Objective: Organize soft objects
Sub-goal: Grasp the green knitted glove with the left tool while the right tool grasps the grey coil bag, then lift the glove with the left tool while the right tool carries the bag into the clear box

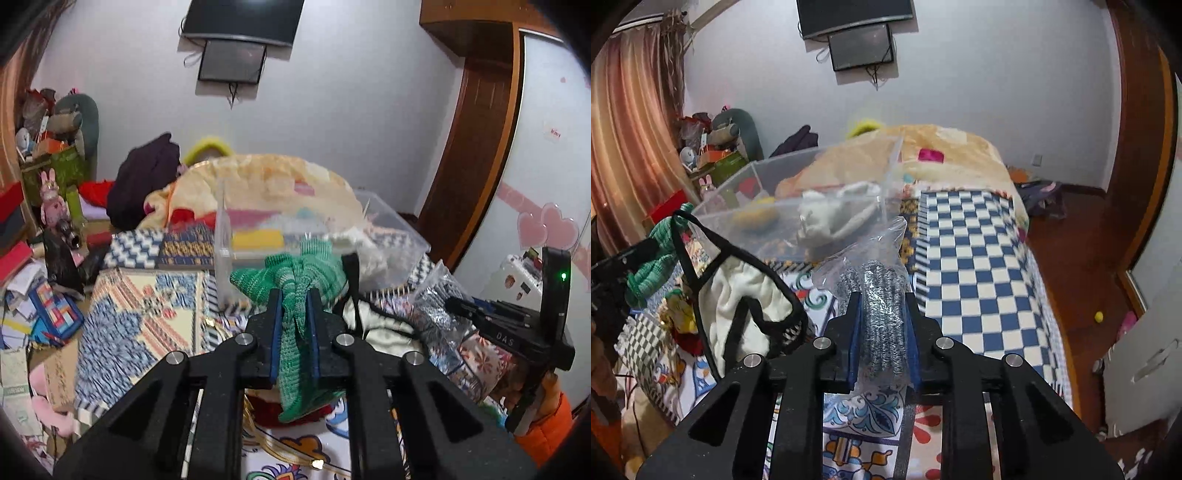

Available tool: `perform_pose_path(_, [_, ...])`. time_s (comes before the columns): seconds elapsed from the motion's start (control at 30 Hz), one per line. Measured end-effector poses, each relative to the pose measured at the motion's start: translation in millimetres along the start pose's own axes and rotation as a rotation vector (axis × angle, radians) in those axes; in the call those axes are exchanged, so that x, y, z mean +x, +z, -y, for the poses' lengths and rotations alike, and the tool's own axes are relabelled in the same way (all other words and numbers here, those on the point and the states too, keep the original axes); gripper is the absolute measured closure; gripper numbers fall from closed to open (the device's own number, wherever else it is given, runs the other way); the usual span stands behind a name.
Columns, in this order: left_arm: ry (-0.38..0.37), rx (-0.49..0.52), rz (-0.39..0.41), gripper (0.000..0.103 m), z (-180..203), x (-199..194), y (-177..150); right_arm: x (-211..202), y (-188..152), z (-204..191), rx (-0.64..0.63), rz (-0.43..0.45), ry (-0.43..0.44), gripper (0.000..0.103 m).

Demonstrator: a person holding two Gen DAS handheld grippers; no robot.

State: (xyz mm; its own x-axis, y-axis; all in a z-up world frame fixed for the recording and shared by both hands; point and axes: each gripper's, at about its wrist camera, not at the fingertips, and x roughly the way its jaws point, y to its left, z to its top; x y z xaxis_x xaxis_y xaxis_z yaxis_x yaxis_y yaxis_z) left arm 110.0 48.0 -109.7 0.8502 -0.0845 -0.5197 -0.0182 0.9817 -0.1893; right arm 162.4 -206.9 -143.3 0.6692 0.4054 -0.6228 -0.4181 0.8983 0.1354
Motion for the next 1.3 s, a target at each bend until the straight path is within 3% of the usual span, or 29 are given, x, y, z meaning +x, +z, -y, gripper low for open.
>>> perform_pose_path(0.27, [0.014, 0.046, 0.09, 0.1, 5.2, -18.2, 31.0, -23.8, 25.8, -14.1, -0.024, 0.106, 0.016, 0.085])
perform_pose_path(0.4, [0.017, 0.056, 0.064, 0.1, 3.8, -17.7, 30.7, -31.0, 37.7, -20.4, -0.029, 0.148, 0.047, 0.085])
perform_pose_path(0.5, [0.008, 0.054, 0.003, 0.089, 2.0, -10.3, 18.8, -31.2, 40.0, -26.3, -0.043, 0.159, 0.061, 0.085])
perform_pose_path(0.63, [0.028, 0.048, -0.063, 0.054, -3.7, -6.4, -5.2, -26.7, 36.7, -30.8, -0.055, 0.146, 0.07, 0.085])
perform_pose_path(0.83, [0.032, 0.045, -0.144, 0.044, -8.8, -4.4, -37.8, -20.8, 33.8, -26.7, -0.024, 0.12, 0.09, 0.085])
perform_pose_path(0.97, [0.044, 0.021, -0.196, 0.044, -16.4, 5.2, -58.4, -21.1, 31.4, -26.5, -0.02, 0.113, 0.098, 0.085])
perform_pose_path(1.0, [0.043, 0.014, -0.203, 0.048, -17.8, 6.8, -61.3, -22.1, 30.8, -27.2, -0.02, 0.113, 0.098, 0.085])
perform_pose_path(1.03, [0.04, 0.008, -0.204, 0.063, -18.8, 8.2, -64.3, -22.4, 30.5, -27.8, -0.021, 0.113, 0.099, 0.085])
perform_pose_path(1.13, [0.049, 0.006, -0.198, 0.079, -18.2, 6.5, -65.4, -22.7, 30.1, -28.0, -0.02, 0.114, 0.099, 0.085])
perform_pose_path(1.3, [0.084, 0.037, -0.115, 0.084, -14.9, -12.6, -55.7, -24.8, 32.1, -28.8, -0.017, 0.119, 0.1, 0.085])
